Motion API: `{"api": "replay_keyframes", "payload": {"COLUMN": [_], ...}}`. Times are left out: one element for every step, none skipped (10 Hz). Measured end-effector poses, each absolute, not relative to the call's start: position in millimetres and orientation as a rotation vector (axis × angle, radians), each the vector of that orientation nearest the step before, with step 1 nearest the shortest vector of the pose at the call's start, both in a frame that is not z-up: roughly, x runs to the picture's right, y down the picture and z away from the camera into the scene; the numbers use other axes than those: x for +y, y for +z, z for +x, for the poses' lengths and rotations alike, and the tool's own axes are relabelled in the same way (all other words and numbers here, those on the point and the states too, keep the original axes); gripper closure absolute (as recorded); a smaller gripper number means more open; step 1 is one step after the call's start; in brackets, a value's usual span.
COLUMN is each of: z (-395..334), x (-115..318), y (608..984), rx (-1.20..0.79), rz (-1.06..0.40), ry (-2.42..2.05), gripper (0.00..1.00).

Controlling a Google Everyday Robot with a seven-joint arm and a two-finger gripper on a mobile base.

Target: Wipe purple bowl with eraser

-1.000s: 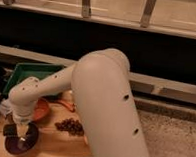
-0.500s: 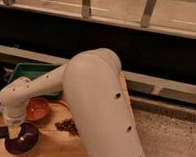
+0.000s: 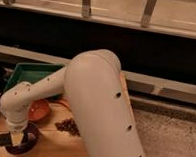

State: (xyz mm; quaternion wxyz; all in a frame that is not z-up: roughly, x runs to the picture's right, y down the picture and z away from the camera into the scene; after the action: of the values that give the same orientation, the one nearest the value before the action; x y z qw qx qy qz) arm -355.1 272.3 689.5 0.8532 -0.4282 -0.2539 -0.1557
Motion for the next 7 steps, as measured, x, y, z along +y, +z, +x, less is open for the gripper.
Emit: {"api": "replay_keyframes", "payload": {"z": [-349.1, -345.5, -346.8, -348.1, -354.1, -363.5, -369.6], "x": [268.9, 262.7, 258.4, 253.4, 247.6, 245.0, 245.4], "y": [696.0, 704.5, 708.2, 712.0, 715.1, 714.3, 711.8], "rx": [-0.514, -0.489, -0.482, -0.473, -0.474, -0.489, -0.499], "rz": [-0.905, -0.906, -0.901, -0.896, -0.885, -0.876, -0.873], "ry": [-0.321, -0.318, -0.319, -0.321, -0.331, -0.346, -0.359], "gripper": [1.00, 1.00, 1.00, 1.00, 1.00, 1.00, 1.00]}}
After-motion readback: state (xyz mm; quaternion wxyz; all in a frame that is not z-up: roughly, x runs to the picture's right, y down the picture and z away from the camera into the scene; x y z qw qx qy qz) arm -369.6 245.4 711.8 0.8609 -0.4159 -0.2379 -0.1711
